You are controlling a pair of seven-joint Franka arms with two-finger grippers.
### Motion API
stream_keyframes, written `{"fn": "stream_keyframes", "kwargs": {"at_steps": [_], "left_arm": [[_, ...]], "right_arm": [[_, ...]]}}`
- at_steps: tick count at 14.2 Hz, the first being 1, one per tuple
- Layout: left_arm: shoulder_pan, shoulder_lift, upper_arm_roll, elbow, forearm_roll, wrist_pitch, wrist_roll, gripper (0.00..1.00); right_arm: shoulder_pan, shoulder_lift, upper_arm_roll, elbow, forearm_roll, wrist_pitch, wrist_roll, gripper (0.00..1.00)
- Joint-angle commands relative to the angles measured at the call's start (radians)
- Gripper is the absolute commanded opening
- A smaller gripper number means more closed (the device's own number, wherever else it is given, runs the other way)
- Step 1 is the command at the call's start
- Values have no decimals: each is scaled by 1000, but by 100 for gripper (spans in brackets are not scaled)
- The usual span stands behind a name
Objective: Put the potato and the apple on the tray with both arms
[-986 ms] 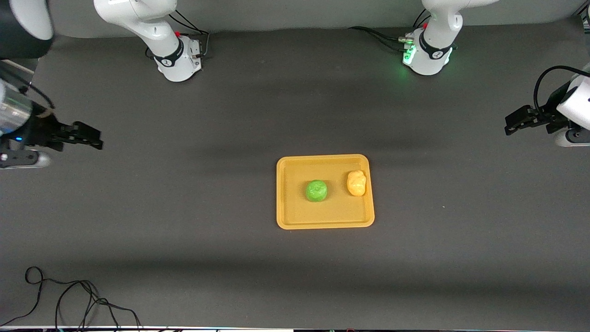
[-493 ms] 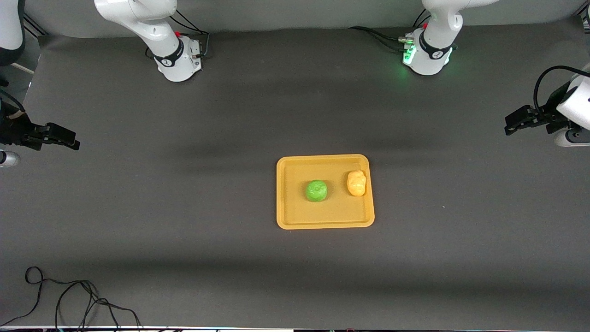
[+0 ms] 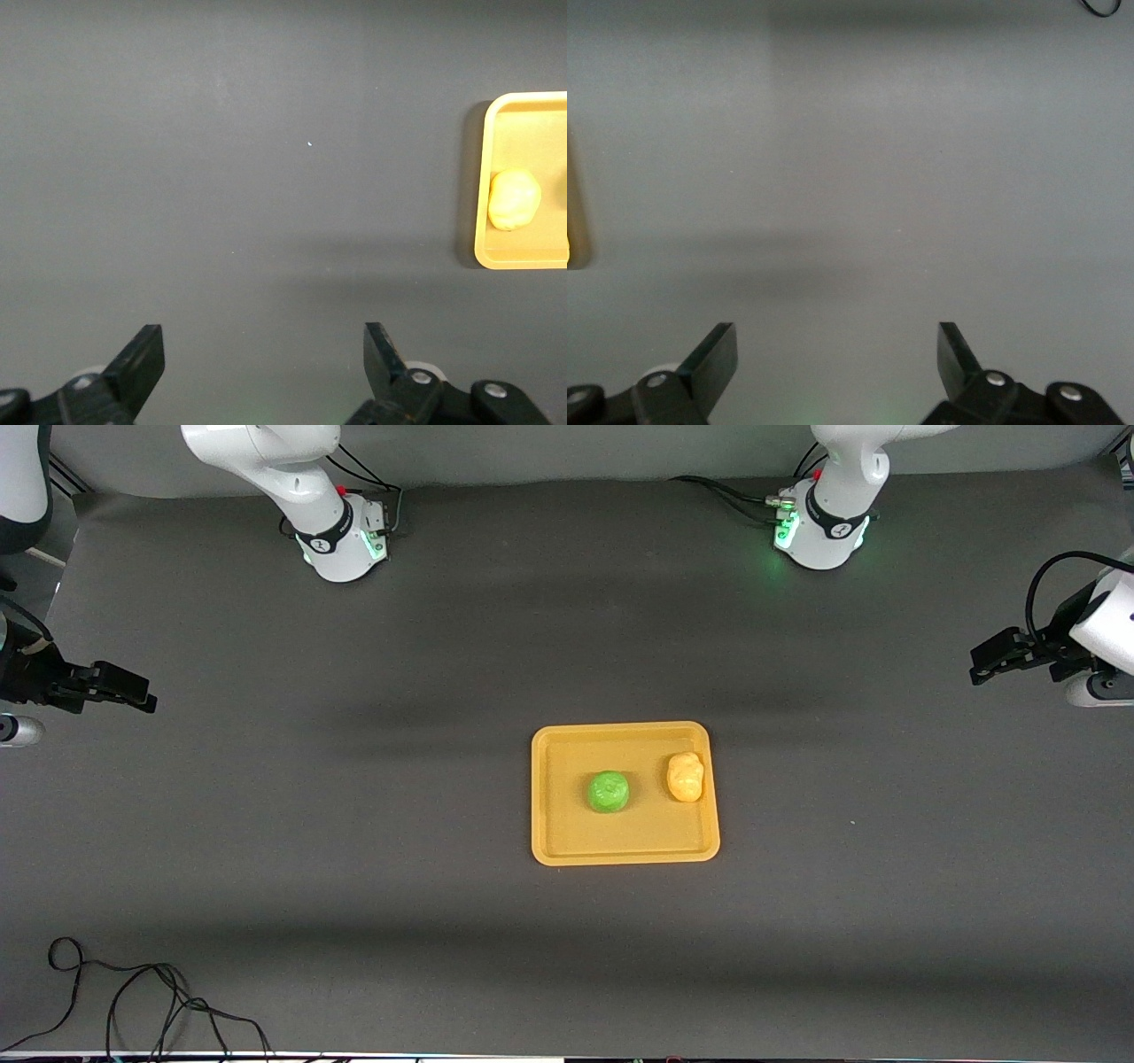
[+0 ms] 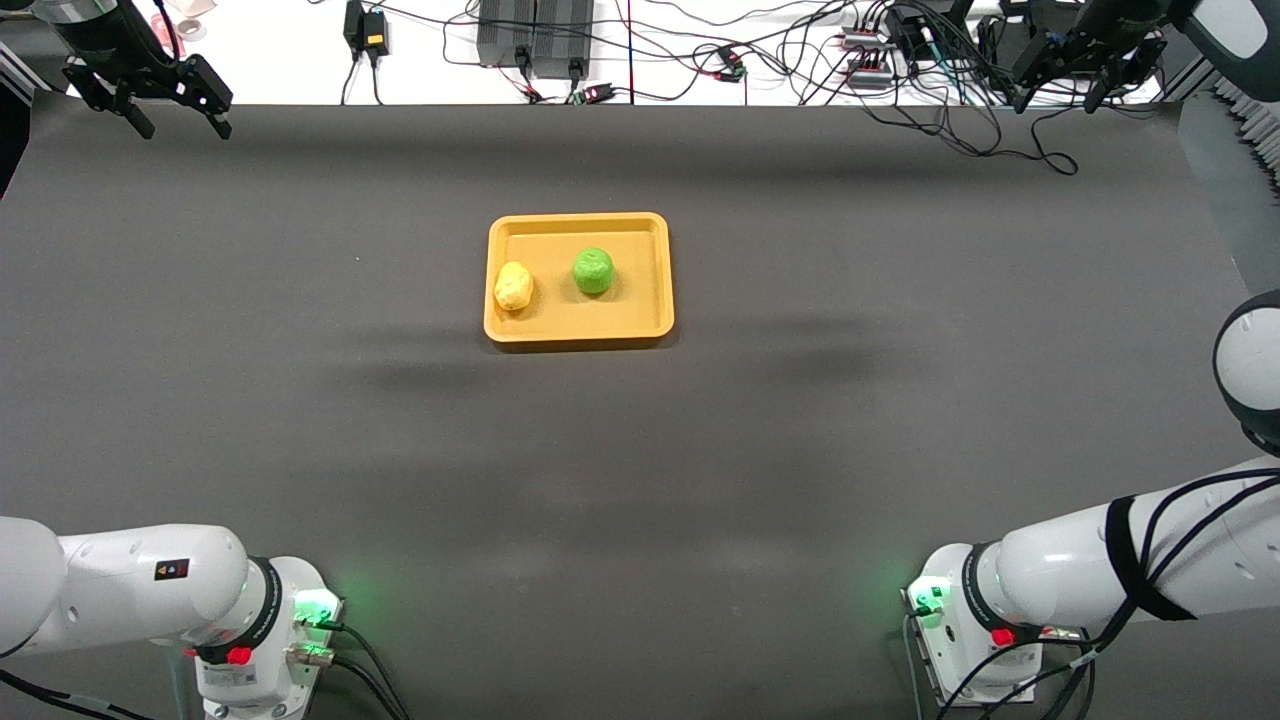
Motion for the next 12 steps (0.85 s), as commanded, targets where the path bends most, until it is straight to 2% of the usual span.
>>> {"fn": "stream_keyframes", "kwargs": {"at_steps": [1, 12], "left_arm": [[-12, -14, 11, -13, -10, 11, 15, 100], [-10, -14, 11, -15, -10, 11, 12, 100]], "right_arm": [[8, -25, -8, -11, 5, -18, -7, 100], [8, -23, -8, 7, 8, -45, 0, 100]]}}
